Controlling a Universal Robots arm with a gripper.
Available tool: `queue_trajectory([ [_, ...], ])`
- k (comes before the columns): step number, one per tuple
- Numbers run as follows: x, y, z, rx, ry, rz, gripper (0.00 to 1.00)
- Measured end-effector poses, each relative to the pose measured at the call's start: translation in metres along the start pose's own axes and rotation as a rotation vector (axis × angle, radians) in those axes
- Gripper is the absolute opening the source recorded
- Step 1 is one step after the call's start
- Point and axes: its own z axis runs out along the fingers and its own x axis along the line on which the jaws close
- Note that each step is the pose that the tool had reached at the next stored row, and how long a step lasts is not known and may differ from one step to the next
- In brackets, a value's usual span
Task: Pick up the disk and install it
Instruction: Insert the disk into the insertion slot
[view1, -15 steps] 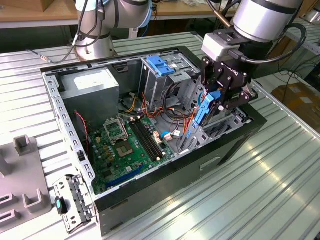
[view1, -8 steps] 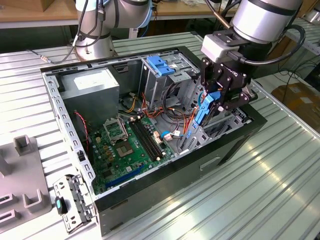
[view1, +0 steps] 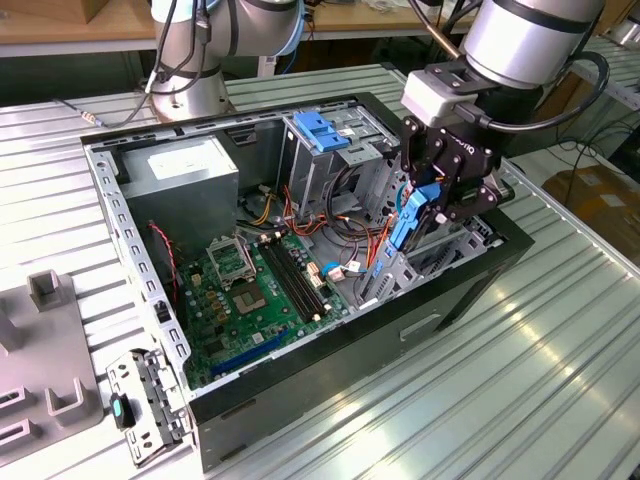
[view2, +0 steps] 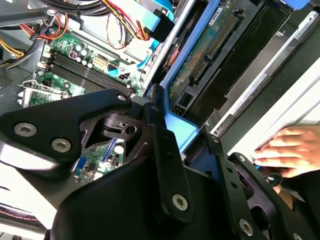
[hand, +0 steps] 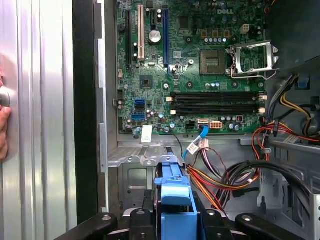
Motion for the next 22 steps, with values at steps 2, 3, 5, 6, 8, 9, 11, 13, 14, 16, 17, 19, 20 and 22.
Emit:
queue_trajectory([
  [2,-0.0001,0.0,0.0023,0.0,0.0,0.0,0.37],
  [3,0.0,0.0,0.0024,0.0,0.0002,0.0,0.37],
  [5,0.0,0.0,0.0026,0.0001,0.0,0.0,0.37],
  [6,0.0,0.0,0.0026,0.0001,0.0,0.0,0.38],
  [8,0.0,0.0,0.0027,0.0,0.0,0.0,0.45],
  [9,0.0,0.0,0.0027,0.0,-0.0001,0.0,0.45],
  [11,0.0,0.0,0.0027,0.0,-0.0001,0.0,0.45],
  [13,0.0,0.0,0.0027,0.0,0.0,0.0,0.45],
  [14,0.0,0.0,0.0027,0.0,0.0,0.0,0.45],
  [16,0.0,0.0,0.0028,0.0,-0.0001,0.0,0.43],
  [17,0.0,0.0,0.0028,0.0,-0.0001,0.0,0.36],
  [19,0.0,0.0,0.0028,0.0,-0.0001,0.0,0.24],
  [20,0.0,0.0,0.0029,0.0,-0.0001,0.0,0.24],
  [22,0.0,0.0,0.0029,0.0,0.0,0.0,0.12],
])
